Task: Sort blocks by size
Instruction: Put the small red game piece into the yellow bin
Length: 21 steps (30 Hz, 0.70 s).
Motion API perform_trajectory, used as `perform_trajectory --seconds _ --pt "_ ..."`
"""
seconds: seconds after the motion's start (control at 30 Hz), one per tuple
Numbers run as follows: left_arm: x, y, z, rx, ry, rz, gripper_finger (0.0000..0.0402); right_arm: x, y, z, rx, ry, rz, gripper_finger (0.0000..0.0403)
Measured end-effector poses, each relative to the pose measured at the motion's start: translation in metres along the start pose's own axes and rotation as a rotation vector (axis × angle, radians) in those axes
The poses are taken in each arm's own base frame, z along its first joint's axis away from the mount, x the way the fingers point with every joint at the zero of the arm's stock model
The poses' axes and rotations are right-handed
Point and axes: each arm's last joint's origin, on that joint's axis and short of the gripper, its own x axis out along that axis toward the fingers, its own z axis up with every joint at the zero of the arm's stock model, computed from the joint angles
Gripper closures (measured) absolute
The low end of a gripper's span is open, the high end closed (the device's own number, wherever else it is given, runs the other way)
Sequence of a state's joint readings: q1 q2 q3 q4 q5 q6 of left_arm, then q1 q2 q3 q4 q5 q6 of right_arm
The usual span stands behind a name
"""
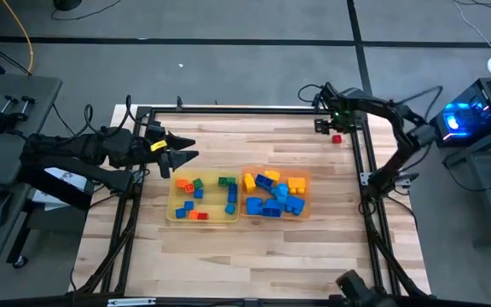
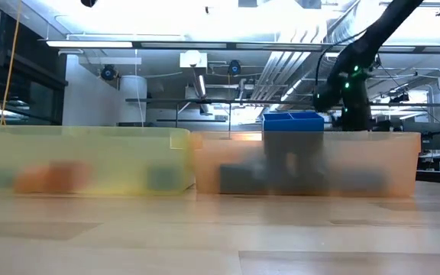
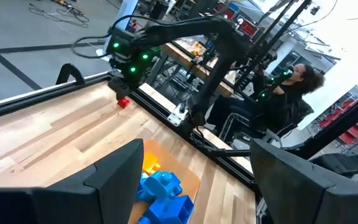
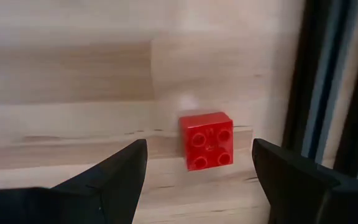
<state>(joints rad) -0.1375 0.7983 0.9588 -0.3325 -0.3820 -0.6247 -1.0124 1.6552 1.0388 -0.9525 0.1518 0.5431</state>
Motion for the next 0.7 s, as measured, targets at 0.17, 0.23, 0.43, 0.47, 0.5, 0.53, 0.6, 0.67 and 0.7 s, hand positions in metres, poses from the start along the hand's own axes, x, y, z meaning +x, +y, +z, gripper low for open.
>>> perform_trajectory --seconds 0.17,0.23,0.43,0.47,0.5,0.53,0.6,0.67,0.7 --pt "0.0 0.0 0.0 0.0 0.001 0.0 0.0122 0.017 -0.001 0.01 -0.054 0.097 -0.014 0.0116" --pt "0.0 0.0 0.0 0.0 0.0 0.0 0.0122 0.018 0.0 0.011 -0.054 0.098 -0.025 0.0116" --pt "0.0 0.0 0.0 0.001 0.001 0.0 0.0122 0.019 0.003 0.009 -0.065 0.097 -0.047 0.0116" --pt "0.0 0.0 0.0 0.005 0.001 0.0 0.0122 0.02 0.003 0.009 -0.053 0.096 -0.051 0.0116" --pt "0.0 0.0 0.0 0.006 0.001 0.0 0.0122 0.021 0.003 0.01 -0.038 0.091 -0.062 0.0116" --pt "0.0 0.0 0.0 0.005 0.001 0.0 0.0122 0.023 0.004 0.01 -0.022 0.083 -0.079 0.0116" --pt "0.0 0.0 0.0 0.0 0.001 0.0 0.0122 0.028 0.007 0.01 -0.012 0.076 -0.117 0.0116" --pt "0.0 0.0 0.0 -0.001 0.003 0.001 0.0122 0.031 0.011 0.01 -0.035 0.088 -0.138 0.0117" --pt "0.0 0.0 0.0 -0.001 0.004 0.001 0.0122 0.033 0.013 0.01 -0.04 0.093 -0.143 0.0119"
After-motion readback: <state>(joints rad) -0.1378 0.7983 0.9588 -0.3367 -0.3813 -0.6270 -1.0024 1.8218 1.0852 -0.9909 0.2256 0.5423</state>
